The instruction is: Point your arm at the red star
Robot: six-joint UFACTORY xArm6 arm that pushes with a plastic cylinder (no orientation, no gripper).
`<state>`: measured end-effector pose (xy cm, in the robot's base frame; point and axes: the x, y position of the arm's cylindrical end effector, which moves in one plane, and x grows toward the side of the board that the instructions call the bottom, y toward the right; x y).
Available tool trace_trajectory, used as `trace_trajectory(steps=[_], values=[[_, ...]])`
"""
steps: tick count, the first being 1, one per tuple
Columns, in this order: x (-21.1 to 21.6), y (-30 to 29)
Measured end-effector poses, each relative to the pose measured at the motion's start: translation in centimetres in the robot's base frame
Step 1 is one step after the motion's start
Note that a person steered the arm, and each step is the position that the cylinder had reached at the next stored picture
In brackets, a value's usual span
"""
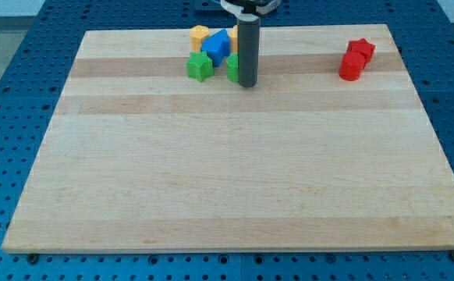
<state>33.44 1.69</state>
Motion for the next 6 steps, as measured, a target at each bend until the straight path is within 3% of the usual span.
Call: trace_trajectory(steps=[1,2,5,6], values=[[-0.3,-0.1],[1.8,3.4],[2.9,20.9],[1.3,24.6]])
